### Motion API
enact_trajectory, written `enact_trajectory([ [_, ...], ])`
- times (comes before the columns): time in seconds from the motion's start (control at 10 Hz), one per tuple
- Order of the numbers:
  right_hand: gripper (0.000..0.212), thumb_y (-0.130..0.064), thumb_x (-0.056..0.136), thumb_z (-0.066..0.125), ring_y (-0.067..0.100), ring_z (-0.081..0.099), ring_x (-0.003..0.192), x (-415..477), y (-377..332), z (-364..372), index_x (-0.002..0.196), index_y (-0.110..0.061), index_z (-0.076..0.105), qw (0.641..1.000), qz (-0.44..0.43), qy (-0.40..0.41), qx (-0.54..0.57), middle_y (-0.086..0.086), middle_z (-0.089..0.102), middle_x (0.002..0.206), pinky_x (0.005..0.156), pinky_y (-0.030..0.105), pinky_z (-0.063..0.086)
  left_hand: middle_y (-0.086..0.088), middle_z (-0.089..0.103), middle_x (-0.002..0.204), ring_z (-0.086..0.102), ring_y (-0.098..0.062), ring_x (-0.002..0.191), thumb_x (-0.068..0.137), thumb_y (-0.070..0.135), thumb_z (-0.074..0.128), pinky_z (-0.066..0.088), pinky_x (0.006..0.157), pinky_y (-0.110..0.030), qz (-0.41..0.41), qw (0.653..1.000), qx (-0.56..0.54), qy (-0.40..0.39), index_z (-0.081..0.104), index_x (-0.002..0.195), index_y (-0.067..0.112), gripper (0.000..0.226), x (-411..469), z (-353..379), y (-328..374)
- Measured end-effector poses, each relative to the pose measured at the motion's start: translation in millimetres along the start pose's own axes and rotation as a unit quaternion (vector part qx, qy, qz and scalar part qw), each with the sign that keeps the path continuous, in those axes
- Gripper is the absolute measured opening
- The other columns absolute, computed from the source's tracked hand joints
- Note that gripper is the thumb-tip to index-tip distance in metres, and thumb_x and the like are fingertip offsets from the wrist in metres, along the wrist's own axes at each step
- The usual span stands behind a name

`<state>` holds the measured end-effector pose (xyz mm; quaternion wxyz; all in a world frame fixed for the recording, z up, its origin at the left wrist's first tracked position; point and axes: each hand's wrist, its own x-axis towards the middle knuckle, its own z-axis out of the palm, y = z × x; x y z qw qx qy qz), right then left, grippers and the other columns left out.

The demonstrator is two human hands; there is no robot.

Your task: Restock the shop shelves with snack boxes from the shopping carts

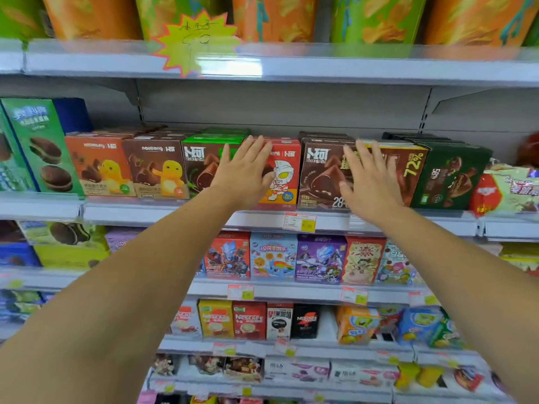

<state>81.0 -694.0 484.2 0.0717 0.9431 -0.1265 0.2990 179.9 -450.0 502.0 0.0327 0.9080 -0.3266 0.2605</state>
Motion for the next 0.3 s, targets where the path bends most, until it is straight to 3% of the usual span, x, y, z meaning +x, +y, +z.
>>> enact_trajectory([
  [0.3,0.066,-0.033,0.098,0.042,0.026,-0.004,0.150,-14.9,-29.1,-5.2,0.155,-0.024,0.011,0.998,0.025,0.017,0.061,0.005,0.002,0.164,0.121,0.051,0.006,-0.003,0.002,0.166,-0.003,-0.020,0.153,0.103,0.047,0.028,0.004,0.121,-0.055,0.031,0.998,-0.039,0.037,0.013,0.157,0.019,0.062,-19.4,7.7,4.5],
])
